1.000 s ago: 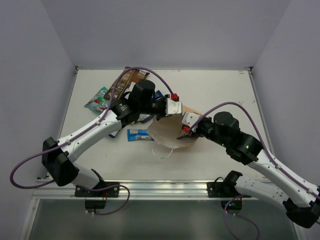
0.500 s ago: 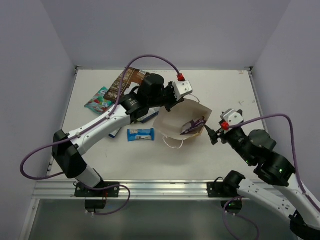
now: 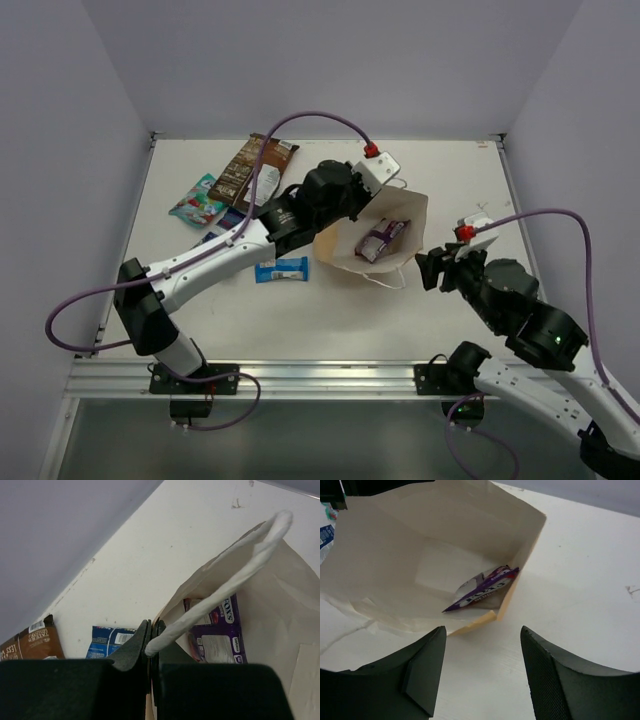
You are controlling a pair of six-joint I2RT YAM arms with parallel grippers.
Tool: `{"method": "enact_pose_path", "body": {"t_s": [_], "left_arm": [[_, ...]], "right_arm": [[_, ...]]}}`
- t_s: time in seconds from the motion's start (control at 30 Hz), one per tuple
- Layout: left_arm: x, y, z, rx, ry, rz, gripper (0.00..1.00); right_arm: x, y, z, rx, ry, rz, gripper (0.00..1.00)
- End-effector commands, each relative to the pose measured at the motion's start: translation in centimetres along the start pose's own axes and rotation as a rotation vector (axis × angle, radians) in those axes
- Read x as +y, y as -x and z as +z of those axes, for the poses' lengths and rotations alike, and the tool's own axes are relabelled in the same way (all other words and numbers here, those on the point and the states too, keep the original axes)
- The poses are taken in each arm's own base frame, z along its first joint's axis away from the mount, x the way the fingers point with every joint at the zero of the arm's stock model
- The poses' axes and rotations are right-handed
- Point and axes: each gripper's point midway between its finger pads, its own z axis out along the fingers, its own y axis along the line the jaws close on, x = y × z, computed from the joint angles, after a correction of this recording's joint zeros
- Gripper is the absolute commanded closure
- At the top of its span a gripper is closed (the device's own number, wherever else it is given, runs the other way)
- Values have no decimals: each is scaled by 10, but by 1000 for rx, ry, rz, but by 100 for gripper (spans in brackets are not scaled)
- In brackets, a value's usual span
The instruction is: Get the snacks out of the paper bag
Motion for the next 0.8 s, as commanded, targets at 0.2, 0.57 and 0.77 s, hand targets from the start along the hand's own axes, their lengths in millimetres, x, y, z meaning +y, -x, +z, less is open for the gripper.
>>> {"method": "enact_pose_path", "body": {"t_s": [0.2,0.57,0.77], "left_arm": [[-60,24,-28,-88,-69,-123,100],[-82,30,-46,-72,-98,-276,100],[-93,34,-44,-65,-142,-313,100]], "right_arm": [[47,11,22,114,124,153,43],[40,-50,49,228,-42,302,43],[26,-88,56,230,-169,422,42]]}}
